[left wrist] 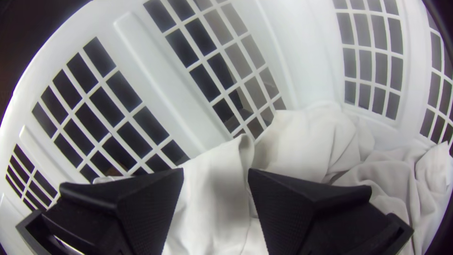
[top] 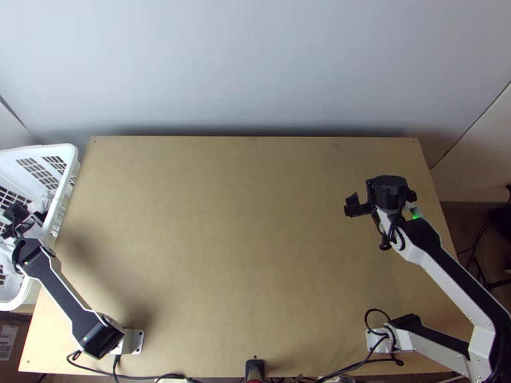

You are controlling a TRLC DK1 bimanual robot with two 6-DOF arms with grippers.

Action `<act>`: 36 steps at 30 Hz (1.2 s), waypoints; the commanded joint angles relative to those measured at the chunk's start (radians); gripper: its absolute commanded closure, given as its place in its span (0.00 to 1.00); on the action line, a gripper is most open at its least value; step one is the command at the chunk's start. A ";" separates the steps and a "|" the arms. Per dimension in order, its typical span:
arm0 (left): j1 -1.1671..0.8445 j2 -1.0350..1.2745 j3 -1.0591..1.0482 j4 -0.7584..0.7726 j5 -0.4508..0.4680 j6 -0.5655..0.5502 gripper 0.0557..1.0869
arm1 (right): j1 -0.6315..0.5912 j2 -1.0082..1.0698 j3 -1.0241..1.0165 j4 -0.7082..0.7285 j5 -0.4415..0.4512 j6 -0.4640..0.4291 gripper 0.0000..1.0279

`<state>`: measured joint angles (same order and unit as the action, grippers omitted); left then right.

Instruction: Fold the t-shirt

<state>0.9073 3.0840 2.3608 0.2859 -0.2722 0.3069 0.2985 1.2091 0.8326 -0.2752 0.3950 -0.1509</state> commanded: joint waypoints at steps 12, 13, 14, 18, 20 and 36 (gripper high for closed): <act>0.070 -0.031 -0.017 0.056 0.031 -0.081 0.96 | -0.030 0.000 -0.036 0.004 0.007 -0.001 0.04; 0.070 -0.061 -0.035 0.055 0.030 -0.081 0.96 | -0.030 0.000 -0.043 0.013 0.007 -0.001 0.04; 0.071 -0.087 -0.048 0.048 0.024 -0.083 0.96 | -0.030 0.001 -0.050 0.024 0.007 -0.001 0.04; 0.073 -0.197 -0.095 -0.016 0.011 -0.091 0.96 | -0.029 0.001 -0.059 0.057 0.005 -0.001 0.04; 0.073 -0.260 -0.115 -0.065 0.011 -0.106 0.96 | -0.027 0.003 -0.056 0.071 0.005 -0.004 0.04; -0.094 -0.898 -0.207 -0.907 0.283 -0.278 0.96 | 0.034 -0.005 0.017 0.085 0.004 0.086 0.04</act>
<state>0.9131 2.4451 2.2127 -0.2985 -0.1097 0.0734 0.3077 1.2079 0.8371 -0.1925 0.4007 -0.1101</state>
